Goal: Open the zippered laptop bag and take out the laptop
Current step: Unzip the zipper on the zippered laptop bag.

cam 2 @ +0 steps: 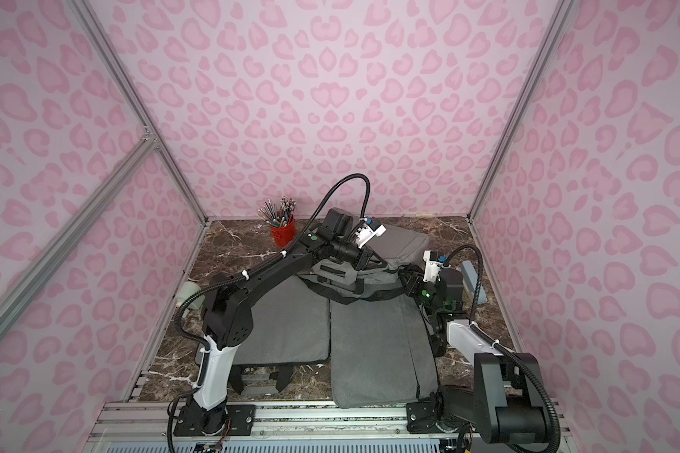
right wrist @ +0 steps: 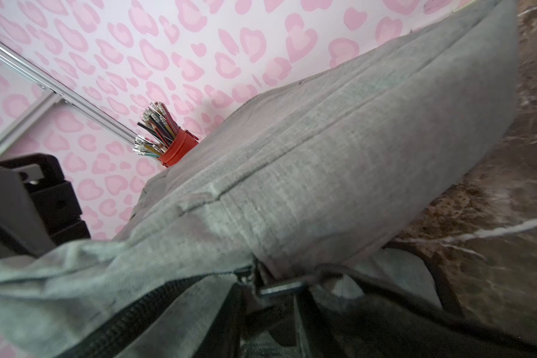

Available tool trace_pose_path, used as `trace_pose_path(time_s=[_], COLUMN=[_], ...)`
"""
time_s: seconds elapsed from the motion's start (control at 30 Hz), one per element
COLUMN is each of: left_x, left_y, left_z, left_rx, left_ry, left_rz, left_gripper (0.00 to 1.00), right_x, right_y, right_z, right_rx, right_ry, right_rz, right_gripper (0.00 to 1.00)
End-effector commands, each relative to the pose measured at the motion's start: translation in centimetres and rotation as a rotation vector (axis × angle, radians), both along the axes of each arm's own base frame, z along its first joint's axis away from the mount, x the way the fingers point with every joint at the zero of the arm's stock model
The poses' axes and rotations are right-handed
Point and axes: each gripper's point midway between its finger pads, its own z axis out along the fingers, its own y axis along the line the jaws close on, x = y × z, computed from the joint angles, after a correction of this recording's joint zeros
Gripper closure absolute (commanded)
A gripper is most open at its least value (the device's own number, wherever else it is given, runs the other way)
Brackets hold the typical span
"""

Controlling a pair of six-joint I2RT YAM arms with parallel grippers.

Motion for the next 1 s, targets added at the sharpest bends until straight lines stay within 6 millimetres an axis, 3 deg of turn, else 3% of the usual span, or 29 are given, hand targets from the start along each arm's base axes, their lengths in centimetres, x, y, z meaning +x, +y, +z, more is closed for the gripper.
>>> trace_pose_path(time_s=[0.0,0.17,0.47,0.67,0.97], left_x=[-1.5,-1.5,-1.5,-1.4,-1.3], left_y=[-0.8,-1.0,-1.0,-0.9,-0.8], left_z=[2.8,3.1,3.4,3.9,4.4], left_rx=[-0.112,-0.129,-0.135,-0.139,-0.147], left_ry=[0.004,0.009,0.024,0.02,0.014], left_rz=[-0.105,-0.113,-0.12,-0.117,-0.122], left_gripper=[0.97,0.97,0.97,0.97,0.97], right_x=[0.0,-0.4,-0.8,-0.3,0.6], right_y=[1.0,2.1,2.2,0.5,-1.3], right_z=[3.7,5.4,5.7,3.6,2.3], right_rx=[0.102,0.138,0.187,0.108,-0.042], right_ry=[-0.144,-0.194,-0.194,-0.123,-0.086], right_rz=[0.063,0.133,0.181,0.099,0.018], right_gripper=[0.68,0.7,0.77,0.8,0.7])
